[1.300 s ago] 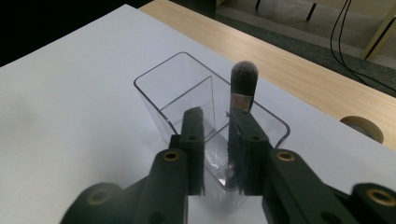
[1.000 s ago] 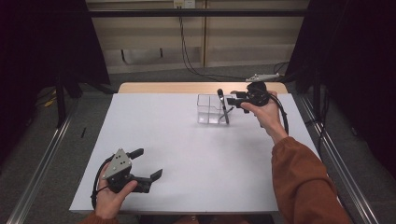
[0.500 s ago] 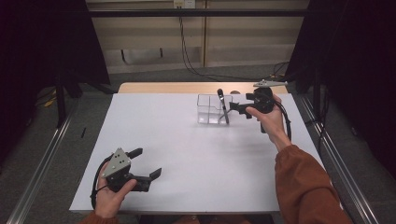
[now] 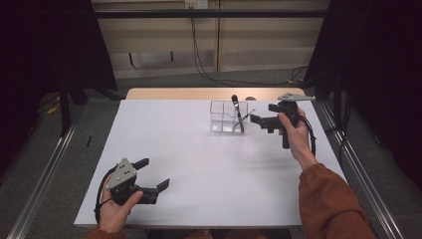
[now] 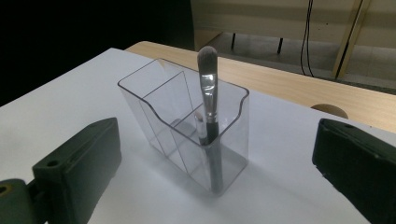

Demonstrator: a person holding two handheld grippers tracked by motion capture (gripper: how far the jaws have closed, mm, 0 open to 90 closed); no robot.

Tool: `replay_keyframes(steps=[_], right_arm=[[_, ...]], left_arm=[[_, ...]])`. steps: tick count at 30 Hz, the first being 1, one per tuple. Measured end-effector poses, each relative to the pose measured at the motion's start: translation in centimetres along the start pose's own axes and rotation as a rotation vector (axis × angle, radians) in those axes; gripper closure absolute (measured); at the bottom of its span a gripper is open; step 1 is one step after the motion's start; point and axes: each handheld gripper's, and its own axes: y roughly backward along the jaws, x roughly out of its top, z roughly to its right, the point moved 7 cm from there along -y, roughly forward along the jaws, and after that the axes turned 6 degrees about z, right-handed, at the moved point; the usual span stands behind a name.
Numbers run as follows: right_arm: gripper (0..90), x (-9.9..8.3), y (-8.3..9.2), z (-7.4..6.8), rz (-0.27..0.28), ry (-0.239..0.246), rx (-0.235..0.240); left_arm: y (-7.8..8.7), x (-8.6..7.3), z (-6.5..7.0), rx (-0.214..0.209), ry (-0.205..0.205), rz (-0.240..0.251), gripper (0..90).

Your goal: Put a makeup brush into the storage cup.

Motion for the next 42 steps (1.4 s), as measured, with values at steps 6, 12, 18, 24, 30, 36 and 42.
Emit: replay_keyframes(steps=[6, 12, 18, 24, 30, 36, 42], right_arm=[[0.7, -0.5, 1.0, -0.6, 0.021, 0.013, -0.028], [0.6, -1.2, 1.9, -1.0, 0.048, 0.029, -0.036], [0.5, -1.8, 2.8, -1.2, 0.066, 0.017, -0.036], [0.5, -2.7, 3.6, -1.5, 0.059, 0.018, -0.039], [0.5, -3.0, 4.9, -2.5, 0.073, 0.039, -0.048], [0.7, -3.5, 5.7, -2.8, 0.065, 0.047, -0.062], [0.7, -4.2, 6.7, -3.1, 0.071, 0.047, -0.078]], left_arm=[[0.2, 0.0, -0.2, 0.001, 0.005, 0.008, 3.0], [0.3, 0.0, -0.5, 0.011, 0.015, 0.011, 2.8], [0.2, 0.2, -0.6, 0.009, 0.012, 0.023, 2.8], [0.4, 0.2, -0.7, 0.012, 0.024, 0.028, 2.8], [0.6, 0.2, -0.5, 0.015, 0.011, 0.026, 2.6], [0.7, 0.2, -0.6, 0.020, 0.010, 0.027, 2.7], [0.9, 0.2, -0.8, 0.029, 0.013, 0.030, 2.7]])
